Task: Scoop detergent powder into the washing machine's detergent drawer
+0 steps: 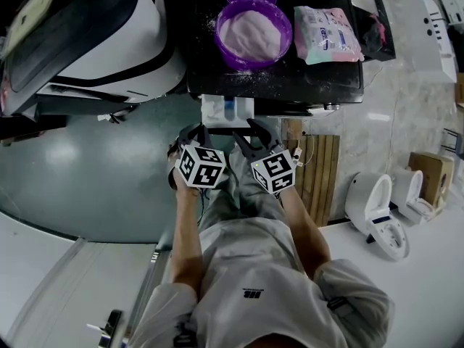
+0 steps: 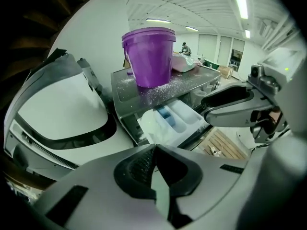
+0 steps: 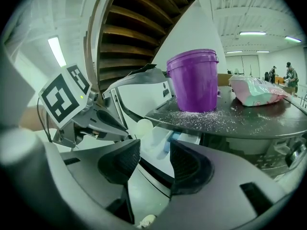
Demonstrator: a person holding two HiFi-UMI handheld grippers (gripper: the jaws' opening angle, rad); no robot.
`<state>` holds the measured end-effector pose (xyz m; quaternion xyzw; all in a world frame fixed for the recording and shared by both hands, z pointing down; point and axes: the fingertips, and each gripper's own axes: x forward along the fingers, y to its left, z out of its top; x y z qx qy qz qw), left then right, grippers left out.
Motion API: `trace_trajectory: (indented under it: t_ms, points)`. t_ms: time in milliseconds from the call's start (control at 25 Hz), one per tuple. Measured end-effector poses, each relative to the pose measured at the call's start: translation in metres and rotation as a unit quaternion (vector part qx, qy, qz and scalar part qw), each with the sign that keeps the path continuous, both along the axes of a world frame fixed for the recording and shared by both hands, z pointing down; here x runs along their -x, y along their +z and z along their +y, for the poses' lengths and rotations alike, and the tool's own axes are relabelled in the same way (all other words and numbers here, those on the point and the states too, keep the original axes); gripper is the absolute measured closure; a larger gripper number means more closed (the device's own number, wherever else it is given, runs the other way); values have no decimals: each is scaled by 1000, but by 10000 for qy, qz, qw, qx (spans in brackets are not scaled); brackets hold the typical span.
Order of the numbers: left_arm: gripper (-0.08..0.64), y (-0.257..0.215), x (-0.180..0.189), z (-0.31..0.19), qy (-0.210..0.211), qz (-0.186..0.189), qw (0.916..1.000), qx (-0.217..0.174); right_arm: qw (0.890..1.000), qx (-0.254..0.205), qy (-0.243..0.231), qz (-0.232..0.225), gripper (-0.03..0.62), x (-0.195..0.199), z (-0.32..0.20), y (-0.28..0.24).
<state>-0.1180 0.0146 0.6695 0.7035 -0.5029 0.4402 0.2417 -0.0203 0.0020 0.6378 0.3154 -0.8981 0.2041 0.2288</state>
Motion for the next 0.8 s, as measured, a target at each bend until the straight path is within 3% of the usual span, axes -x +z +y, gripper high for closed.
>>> trace_trajectory:
  t_ms: [400, 800]
  points:
    - [545, -2, -2, 3, 404, -690, 9967, -99, 10000, 12, 61, -8, 411, 0, -2, 2]
    - [545, -5, 0, 3, 521, -923, 9942, -193, 9999, 1, 105, -2, 411, 0, -2, 1]
